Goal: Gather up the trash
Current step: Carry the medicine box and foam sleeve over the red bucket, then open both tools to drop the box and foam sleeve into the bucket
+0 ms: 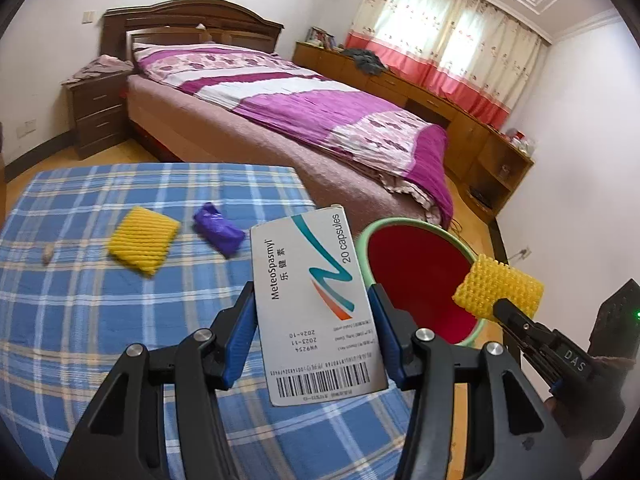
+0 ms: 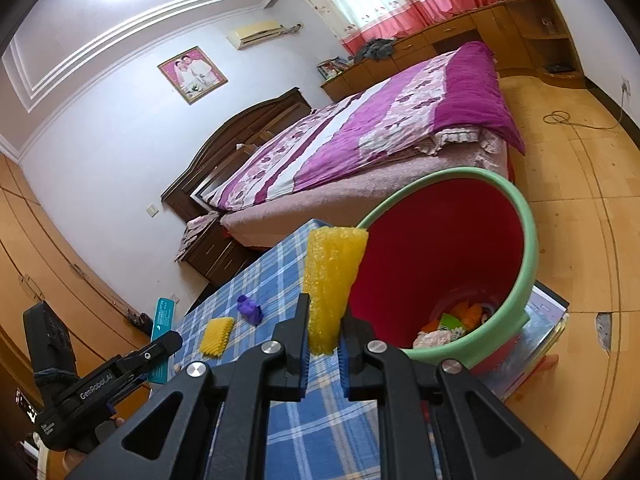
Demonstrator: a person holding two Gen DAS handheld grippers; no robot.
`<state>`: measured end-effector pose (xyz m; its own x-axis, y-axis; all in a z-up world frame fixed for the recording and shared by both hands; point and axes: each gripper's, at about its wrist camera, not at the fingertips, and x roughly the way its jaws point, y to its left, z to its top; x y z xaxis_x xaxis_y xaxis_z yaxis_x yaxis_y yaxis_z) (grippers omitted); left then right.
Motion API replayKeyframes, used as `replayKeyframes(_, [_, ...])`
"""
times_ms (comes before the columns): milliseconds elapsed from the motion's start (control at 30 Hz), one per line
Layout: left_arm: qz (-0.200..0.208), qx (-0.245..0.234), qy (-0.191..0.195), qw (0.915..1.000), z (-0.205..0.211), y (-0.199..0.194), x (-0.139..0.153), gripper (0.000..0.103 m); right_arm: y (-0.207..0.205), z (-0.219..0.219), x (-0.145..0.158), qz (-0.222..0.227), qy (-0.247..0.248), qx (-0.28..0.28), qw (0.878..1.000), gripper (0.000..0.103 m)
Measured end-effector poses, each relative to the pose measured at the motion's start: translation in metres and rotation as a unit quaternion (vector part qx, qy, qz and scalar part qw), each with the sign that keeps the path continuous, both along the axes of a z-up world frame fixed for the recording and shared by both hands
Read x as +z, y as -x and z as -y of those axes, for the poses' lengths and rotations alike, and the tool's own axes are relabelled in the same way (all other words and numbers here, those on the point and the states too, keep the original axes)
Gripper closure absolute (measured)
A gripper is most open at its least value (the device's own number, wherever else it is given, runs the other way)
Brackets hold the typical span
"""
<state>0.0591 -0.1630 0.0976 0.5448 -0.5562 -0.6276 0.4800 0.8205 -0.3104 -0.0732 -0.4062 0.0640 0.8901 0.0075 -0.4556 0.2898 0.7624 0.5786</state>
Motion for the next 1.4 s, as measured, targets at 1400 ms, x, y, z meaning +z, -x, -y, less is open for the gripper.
replayKeyframes(1400, [-0.028,-0.151,-0.065,0.986,0.173,-0.022,-0.057,0.047,-0.013,0.097,-0.05,-0.049,-0.023,-0.063,0.997,0.089])
